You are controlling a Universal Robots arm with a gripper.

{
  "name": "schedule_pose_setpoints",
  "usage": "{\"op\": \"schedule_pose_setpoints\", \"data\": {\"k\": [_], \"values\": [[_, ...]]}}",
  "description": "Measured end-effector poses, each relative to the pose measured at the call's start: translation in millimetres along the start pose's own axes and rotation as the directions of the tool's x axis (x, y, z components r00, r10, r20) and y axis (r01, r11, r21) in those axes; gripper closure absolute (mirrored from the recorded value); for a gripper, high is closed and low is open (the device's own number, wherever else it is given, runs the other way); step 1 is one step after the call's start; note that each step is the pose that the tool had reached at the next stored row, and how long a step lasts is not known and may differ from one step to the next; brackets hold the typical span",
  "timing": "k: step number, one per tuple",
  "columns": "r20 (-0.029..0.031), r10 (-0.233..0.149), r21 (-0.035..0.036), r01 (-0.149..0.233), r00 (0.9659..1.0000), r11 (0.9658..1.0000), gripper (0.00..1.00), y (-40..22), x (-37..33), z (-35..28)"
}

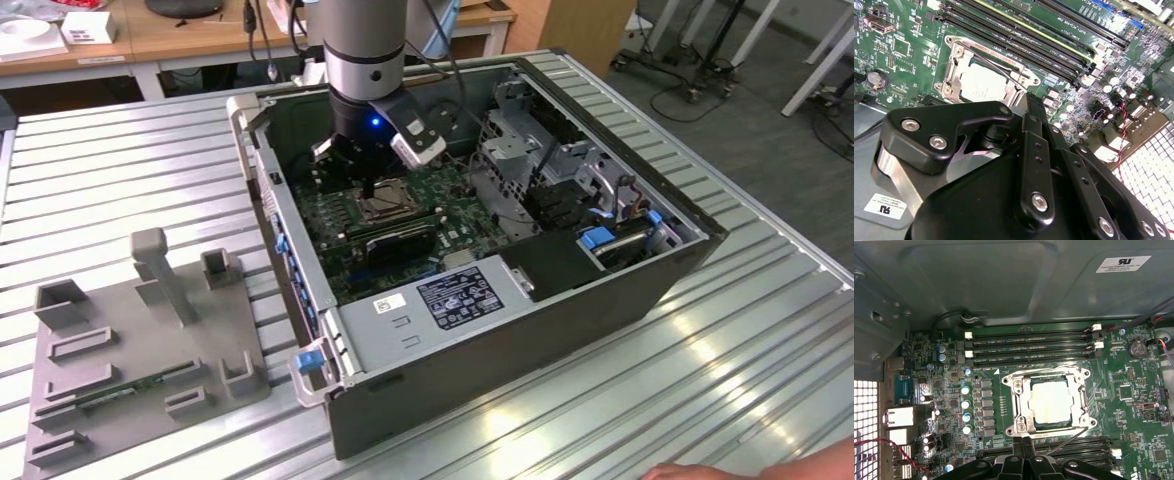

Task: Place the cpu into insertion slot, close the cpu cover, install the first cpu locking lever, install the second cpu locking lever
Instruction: 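Install the second cpu locking lever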

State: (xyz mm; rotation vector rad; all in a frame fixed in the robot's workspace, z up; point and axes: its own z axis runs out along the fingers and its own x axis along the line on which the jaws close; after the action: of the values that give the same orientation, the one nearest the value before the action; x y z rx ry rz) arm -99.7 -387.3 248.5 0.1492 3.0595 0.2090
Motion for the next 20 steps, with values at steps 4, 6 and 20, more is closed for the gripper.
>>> {"op": "schedule_pose_setpoints", "data": {"k": [4,6,20], "values": [[0.0000,0.000,0.0001,0.000,1.0000,1.0000,0.89,0.2,-0.1,-1.1],[0.0001,0.000,-0.0001,0.000,1.0000,1.0000,0.89,0.2,-0.1,-1.5],[-0.0001,0.000,0.0002,0.000,1.0000,1.0000,0.89,0.5,-0.2,-3.9]]}}
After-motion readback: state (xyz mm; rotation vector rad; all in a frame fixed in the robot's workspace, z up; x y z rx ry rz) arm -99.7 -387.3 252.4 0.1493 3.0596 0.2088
